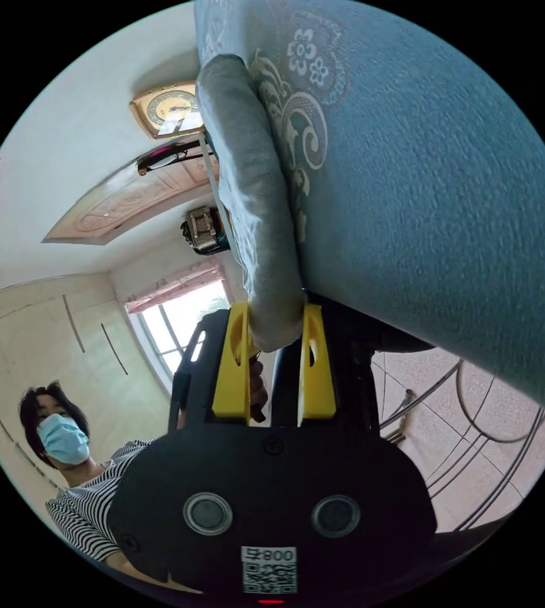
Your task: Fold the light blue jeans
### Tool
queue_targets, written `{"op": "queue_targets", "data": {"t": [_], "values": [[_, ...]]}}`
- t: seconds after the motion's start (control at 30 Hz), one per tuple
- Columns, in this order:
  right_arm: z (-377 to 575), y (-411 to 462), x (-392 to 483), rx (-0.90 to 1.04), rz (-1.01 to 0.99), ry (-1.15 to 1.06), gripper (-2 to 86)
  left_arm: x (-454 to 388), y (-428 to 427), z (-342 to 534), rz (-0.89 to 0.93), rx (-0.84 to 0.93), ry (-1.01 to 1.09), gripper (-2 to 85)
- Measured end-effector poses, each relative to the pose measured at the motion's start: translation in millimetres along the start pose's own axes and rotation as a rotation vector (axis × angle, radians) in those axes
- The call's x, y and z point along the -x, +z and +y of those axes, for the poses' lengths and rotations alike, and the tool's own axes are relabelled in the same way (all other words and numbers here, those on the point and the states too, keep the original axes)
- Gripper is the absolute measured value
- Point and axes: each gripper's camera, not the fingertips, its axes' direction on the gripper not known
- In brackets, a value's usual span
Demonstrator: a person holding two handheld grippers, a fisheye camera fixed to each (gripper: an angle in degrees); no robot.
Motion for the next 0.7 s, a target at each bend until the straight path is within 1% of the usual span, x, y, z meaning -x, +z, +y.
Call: {"op": "queue_targets", "data": {"t": [0.07, 0.17, 0.27, 0.3, 0.33, 0.37, 0.43, 0.53, 0.6, 0.7], "values": [[-1.3, 3.1, -5.2, 0.008, -0.011, 0.009, 7.9, 6.5, -11.6, 4.4, -0.001, -0.002, -0.002, 2.2], [-0.6, 5.8, -1.9, 0.013, -0.014, 0.004, 5.9, 19.1, -45.8, 16.7, 0.009, -0.06, 0.0, 3.6], [0.3, 8.7, 14.7, 0.01, -0.04, -0.034, 5.0, 46.0, -93.8, 35.0, 0.016, -0.198, -0.066, 7.0], [-0.7, 10.2, 22.6, 0.013, -0.05, -0.049, 4.8, 61.5, -113.1, 43.0, 0.046, -0.266, -0.112, 8.7], [-2.4, 11.8, 30.3, 0.014, -0.06, -0.061, 4.7, 79.4, -131.1, 51.1, 0.112, -0.346, -0.16, 10.6], [-3.3, 12.7, 34.2, 0.014, -0.066, -0.067, 4.6, 88.5, -138.7, 54.5, 0.155, -0.384, -0.18, 11.2], [-8.2, 17.2, 48.5, 0.018, -0.083, -0.087, 4.4, 123.6, -162.7, 66.8, 0.32, -0.546, -0.261, 13.3], [-14.8, 23.2, 65.6, 0.026, -0.072, -0.115, 4.3, 153.8, -180.2, 74.5, 0.487, -0.725, -0.303, 14.6], [-18.8, 25.6, 72.6, 0.033, -0.064, -0.127, 4.3, 163.7, -186.2, 72.7, 0.534, -0.771, -0.312, 15.1], [-24.8, 27.2, 76.8, 0.035, -0.058, -0.131, 4.3, 171.0, -195.9, 65.3, 0.556, -0.803, -0.301, 15.6]]}}
